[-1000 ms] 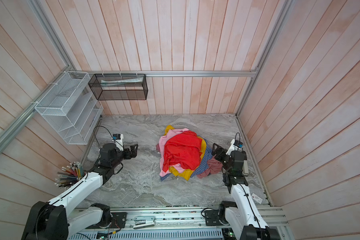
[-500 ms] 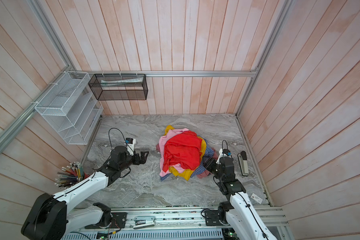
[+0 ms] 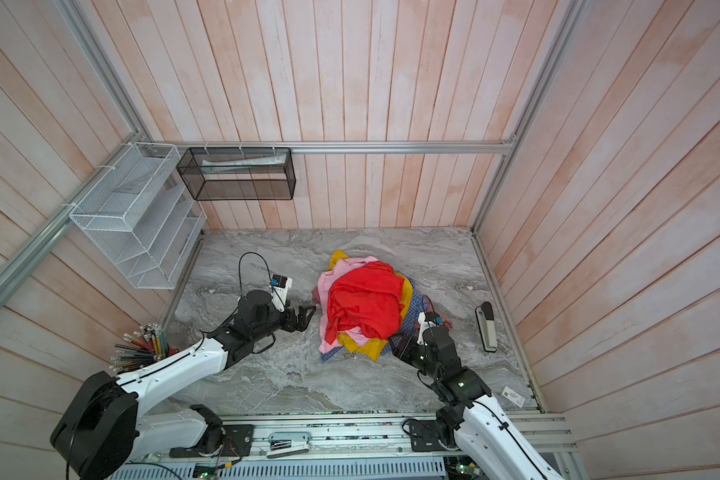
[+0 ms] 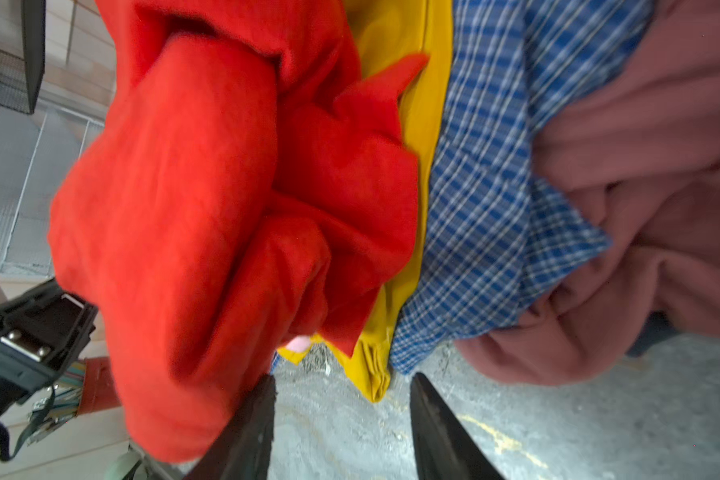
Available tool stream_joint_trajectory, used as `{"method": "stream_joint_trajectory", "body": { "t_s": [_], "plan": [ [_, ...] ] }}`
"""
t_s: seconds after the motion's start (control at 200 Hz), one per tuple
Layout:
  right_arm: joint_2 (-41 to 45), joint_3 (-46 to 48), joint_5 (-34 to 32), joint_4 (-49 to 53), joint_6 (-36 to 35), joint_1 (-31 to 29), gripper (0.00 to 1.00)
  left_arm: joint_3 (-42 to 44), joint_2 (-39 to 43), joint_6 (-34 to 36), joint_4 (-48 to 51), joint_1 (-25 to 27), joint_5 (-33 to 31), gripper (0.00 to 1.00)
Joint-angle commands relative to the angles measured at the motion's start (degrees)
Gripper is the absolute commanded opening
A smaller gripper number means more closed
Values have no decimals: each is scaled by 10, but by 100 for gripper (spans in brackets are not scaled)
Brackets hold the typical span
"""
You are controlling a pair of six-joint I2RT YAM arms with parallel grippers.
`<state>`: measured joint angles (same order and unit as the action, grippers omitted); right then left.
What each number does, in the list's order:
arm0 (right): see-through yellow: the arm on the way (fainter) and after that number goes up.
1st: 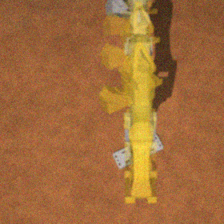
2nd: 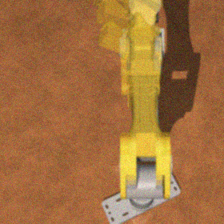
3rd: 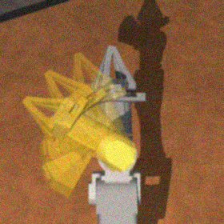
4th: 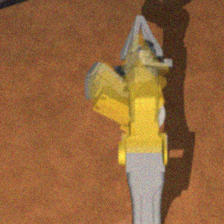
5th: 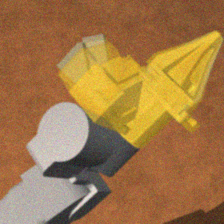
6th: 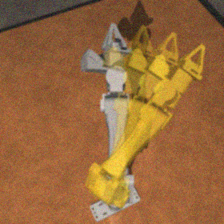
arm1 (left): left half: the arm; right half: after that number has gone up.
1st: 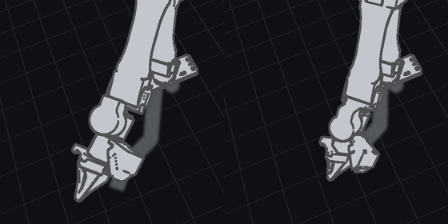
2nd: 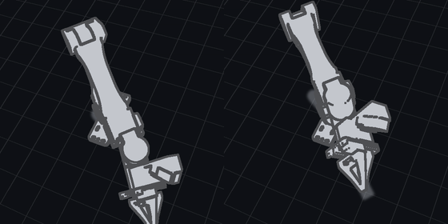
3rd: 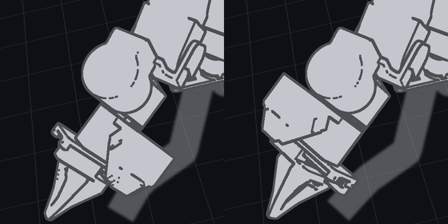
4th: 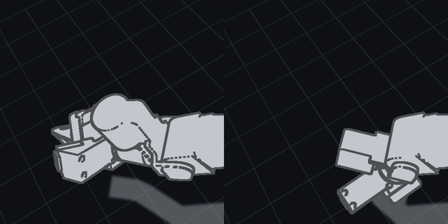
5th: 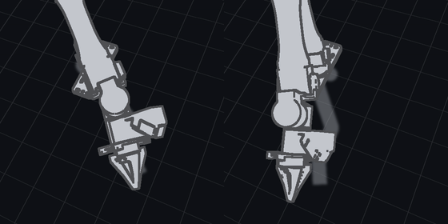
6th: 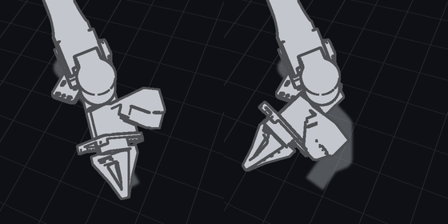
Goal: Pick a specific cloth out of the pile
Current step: 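Move the left gripper to the red shirt while the right gripper reaches the pile, then grasp the yellow cloth edge with the right gripper at the pile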
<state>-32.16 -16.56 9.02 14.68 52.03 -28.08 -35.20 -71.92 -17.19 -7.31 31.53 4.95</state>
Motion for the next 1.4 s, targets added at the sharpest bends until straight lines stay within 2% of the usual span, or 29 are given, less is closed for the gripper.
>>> {"method": "stream_joint_trajectory", "body": {
  "t_s": [0.0, 0.175, 0.3, 0.395, 0.535, 0.65, 1.11, 1.25, 1.395],
  "plan": [
    [-10, 16, -26, 13, 37, -47, 53, -17, 1, 4, -9, 2, -17, 100],
    [-73, 12, -73, -8, 66, -140, 53, -17, 11, 7, -1, 2, -28, 100],
    [-111, 22, -86, -35, 81, -176, 53, -8, 23, 4, 0, 2, -32, 100],
    [-138, 32, -92, -92, 97, -181, 51, -5, 27, 4, 7, 2, -36, 100],
    [-184, 13, -126, -97, 95, -182, 50, 2, 39, 5, 13, 2, -42, 100],
    [-217, 12, -122, -139, 97, -182, 45, 6, 40, 4, 12, 2, -45, 100],
    [-333, -23, -122, -200, 71, -179, 45, 18, 48, -5, 21, 2, -52, 100],
    [-350, -23, -118, -206, 74, -170, 34, 18, 52, -6, 28, 2, -57, 100],
    [-351, -20, -125, -221, 65, -162, 17, 20, 57, -5, 34, 2, -58, 100]
  ]
}}
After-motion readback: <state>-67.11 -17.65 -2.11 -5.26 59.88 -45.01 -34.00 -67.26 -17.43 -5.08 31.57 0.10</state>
